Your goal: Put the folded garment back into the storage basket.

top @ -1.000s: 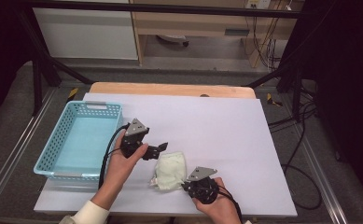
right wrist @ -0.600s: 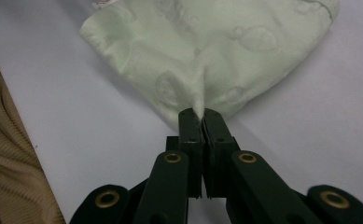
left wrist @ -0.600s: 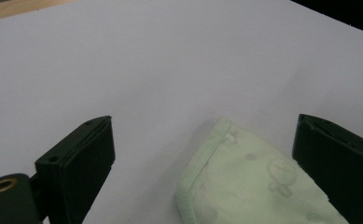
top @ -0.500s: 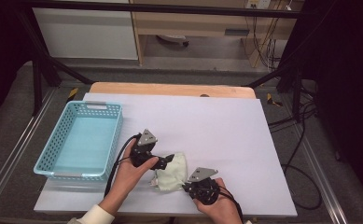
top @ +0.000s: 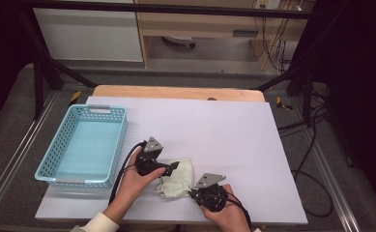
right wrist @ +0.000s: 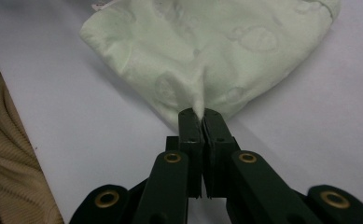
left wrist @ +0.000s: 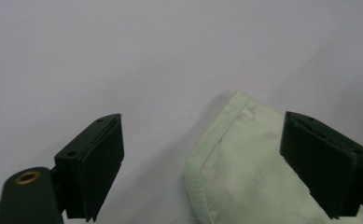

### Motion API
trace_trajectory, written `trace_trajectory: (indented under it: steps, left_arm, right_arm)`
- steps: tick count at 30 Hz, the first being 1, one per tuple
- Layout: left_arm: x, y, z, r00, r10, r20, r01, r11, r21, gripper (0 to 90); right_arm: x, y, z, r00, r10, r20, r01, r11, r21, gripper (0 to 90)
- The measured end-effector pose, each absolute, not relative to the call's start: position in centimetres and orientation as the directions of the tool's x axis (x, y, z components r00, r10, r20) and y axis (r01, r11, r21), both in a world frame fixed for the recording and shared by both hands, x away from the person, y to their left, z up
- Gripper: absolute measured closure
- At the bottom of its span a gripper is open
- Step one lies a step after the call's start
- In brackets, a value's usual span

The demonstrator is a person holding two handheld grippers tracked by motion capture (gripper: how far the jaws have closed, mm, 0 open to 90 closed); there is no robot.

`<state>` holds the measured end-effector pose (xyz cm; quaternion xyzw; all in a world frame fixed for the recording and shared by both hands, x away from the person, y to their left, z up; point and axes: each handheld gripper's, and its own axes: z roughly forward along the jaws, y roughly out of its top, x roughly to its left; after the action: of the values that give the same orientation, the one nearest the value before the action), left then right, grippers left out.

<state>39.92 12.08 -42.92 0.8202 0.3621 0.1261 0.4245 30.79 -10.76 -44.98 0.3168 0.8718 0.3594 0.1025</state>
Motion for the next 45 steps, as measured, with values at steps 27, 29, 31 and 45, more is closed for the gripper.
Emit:
trace_trajectory:
  steps: [27,29,31,45]
  left_arm:
    - [40.0,12.1,-44.8,0.699,0.702,-0.137,0.56,-0.417,0.716,55.5]
    - [39.9,12.0,-45.0,0.7,0.7,-0.138,0.562,-0.422,0.711,57.6]
    - [39.9,12.0,-44.9,0.698,0.702,-0.141,0.566,-0.421,0.709,57.8]
    - [39.6,12.0,-45.3,0.708,0.67,-0.222,0.59,-0.389,0.708,77.8]
  right_arm:
    - [30.8,-10.8,-45.0,-0.778,0.625,0.058,0.483,0.537,0.692,88.0]
    - [30.9,-10.8,-45.0,-0.78,0.623,0.058,0.48,0.537,0.693,88.0]
    - [30.9,-10.8,-45.1,-0.778,0.626,0.061,0.484,0.534,0.694,88.0]
    - [30.9,-10.8,-45.0,-0.781,0.622,0.057,0.479,0.539,0.693,88.1]
